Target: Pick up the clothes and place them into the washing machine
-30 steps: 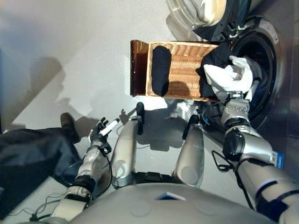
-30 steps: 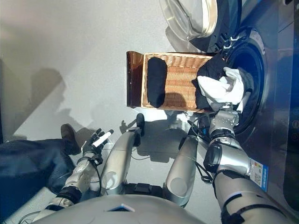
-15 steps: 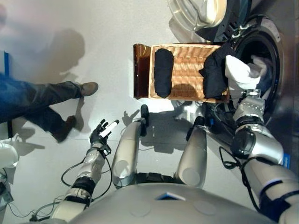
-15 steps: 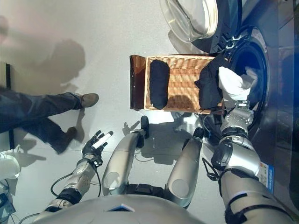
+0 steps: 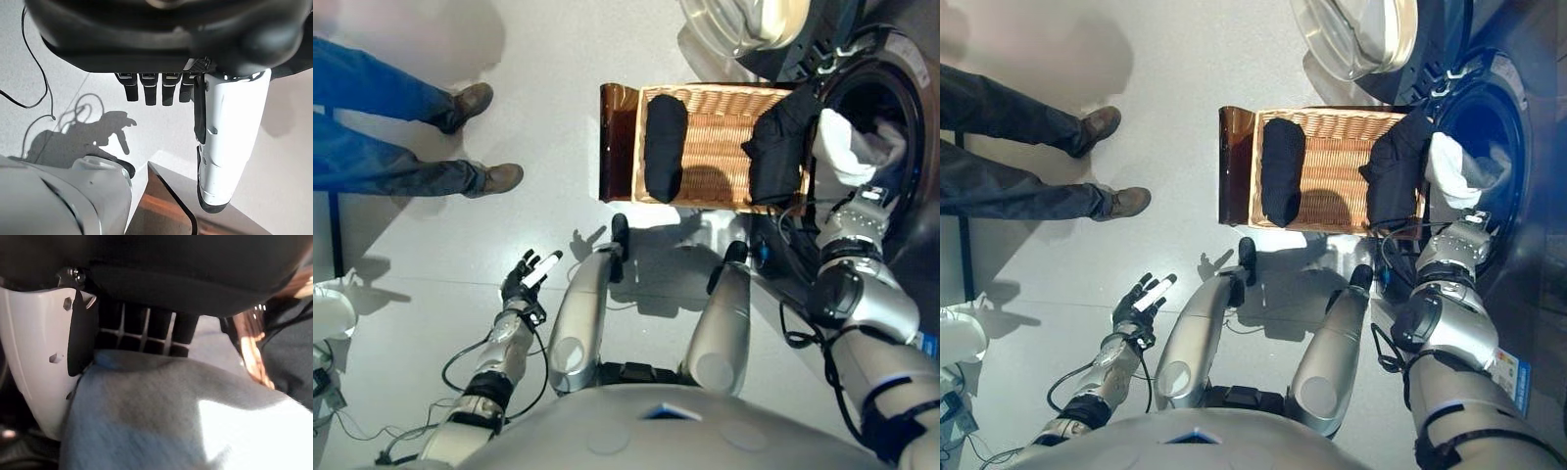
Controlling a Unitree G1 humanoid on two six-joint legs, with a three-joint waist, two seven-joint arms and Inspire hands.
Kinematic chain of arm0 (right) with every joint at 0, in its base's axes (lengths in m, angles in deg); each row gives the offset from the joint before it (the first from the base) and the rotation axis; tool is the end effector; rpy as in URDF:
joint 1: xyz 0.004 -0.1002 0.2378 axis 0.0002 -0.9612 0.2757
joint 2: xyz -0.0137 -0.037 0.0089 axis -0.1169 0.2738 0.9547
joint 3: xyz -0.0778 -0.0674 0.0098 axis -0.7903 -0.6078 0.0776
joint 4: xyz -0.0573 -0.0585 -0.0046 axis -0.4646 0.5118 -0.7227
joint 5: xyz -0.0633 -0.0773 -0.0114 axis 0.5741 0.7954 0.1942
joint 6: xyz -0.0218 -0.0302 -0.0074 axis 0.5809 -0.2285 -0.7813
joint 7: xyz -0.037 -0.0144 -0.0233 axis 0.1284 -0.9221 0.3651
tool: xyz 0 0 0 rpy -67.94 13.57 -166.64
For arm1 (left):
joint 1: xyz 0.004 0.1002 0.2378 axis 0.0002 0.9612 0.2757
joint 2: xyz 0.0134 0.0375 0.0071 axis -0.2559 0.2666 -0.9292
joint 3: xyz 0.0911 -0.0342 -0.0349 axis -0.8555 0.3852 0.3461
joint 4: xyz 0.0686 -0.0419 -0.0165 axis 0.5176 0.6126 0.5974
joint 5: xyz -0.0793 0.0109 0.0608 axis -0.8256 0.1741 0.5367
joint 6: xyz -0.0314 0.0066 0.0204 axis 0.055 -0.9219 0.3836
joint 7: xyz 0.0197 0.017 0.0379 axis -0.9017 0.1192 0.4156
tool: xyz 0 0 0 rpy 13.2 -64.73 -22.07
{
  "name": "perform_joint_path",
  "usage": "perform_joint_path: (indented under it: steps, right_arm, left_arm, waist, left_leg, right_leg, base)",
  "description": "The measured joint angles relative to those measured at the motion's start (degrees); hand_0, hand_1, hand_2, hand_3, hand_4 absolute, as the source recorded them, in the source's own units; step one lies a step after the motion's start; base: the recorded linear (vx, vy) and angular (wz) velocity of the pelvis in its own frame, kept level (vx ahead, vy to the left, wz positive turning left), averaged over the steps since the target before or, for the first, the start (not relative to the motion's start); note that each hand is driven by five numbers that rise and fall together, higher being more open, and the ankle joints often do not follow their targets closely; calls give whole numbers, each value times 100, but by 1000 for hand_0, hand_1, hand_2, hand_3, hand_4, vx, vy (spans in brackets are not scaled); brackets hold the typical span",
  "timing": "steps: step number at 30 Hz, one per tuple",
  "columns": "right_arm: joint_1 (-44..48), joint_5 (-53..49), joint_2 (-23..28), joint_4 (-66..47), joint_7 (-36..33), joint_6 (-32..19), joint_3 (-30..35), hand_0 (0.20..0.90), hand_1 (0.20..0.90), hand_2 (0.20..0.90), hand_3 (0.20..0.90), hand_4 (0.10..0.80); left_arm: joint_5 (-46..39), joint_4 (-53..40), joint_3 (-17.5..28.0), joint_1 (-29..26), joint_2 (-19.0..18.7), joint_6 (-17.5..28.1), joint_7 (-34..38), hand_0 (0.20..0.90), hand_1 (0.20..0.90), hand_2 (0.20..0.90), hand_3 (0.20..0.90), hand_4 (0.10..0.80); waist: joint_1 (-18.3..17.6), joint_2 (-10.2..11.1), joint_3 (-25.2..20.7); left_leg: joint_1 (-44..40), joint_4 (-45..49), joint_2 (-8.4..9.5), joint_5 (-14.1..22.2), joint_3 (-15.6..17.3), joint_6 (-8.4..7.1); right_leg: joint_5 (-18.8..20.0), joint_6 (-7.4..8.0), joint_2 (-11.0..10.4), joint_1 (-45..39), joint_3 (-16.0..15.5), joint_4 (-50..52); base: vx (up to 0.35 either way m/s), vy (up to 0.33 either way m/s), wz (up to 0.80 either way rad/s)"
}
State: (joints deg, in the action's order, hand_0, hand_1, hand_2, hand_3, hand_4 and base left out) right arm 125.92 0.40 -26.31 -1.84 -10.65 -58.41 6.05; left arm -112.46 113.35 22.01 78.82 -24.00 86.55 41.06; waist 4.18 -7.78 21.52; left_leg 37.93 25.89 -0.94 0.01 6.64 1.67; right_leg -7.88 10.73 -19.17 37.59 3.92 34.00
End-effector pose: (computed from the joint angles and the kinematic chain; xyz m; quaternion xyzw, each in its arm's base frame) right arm 0.2799 -0.3272 0.0798 0.6223 -0.0594 -0.5623 0.5413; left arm 0.1348 0.1939 -0.0763 -0.1668 0.3383 0.1824 0.9080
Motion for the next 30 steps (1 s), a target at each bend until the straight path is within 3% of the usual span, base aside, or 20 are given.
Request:
perform_joint_path:
  steps: [9, 23, 24, 25, 30]
  right_arm:
    - [155, -218, 266, -80, -406, -188, 264, 200, 200, 200, 200, 300]
    - [279, -201, 368, -314, -994, -626, 508, 200, 200, 200, 200, 300]
    - [280, -199, 365, -347, -1012, -637, 505, 488, 488, 488, 488, 506]
    - [290, -191, 365, -363, -1025, -641, 495, 900, 900, 900, 900, 800]
    - [347, -186, 364, -383, -1131, -655, 473, 900, 900, 900, 900, 800]
  left_arm:
    - [-1, -103, -6, 104, -3, -2, 4, 900, 900, 900, 900, 800]
    - [-44, -162, -14, 119, 3, -29, 28, 900, 900, 900, 900, 800]
    - [-54, -162, -19, 119, 3, -41, 27, 900, 900, 900, 900, 800]
    - [-64, -162, -22, 119, 4, -51, 28, 900, 900, 900, 900, 800]
    - [-90, -168, -28, 118, 4, -51, 35, 900, 900, 900, 900, 800]
  waist:
    - [-9, -58, 10]
    - [-9, -223, 0]
    - [-9, -241, 4]
    - [-11, -255, -2]
    - [-20, -278, -1]
  left_leg:
    - [52, 356, 101, 299, 252, 248]
    - [49, 483, 172, 366, 328, 281]
    - [50, 510, 170, 390, 332, 282]
    - [47, 530, 169, 404, 343, 289]
    - [22, 591, 164, 459, 394, 320]
  right_leg:
    - [-30, 52, -122, -12, 250, -45]
    - [-23, 125, -200, -32, 326, -62]
    - [-6, 159, -201, -40, 332, -73]
    - [14, 197, -204, -60, 339, -104]
    - [57, 277, -213, -115, 379, -162]
  base:
    - [13, 10, -6]
    - [3, 1, -1]
    - [4, 25, -7]
    - [4, 21, -8]
    - [-6, 0, -5]
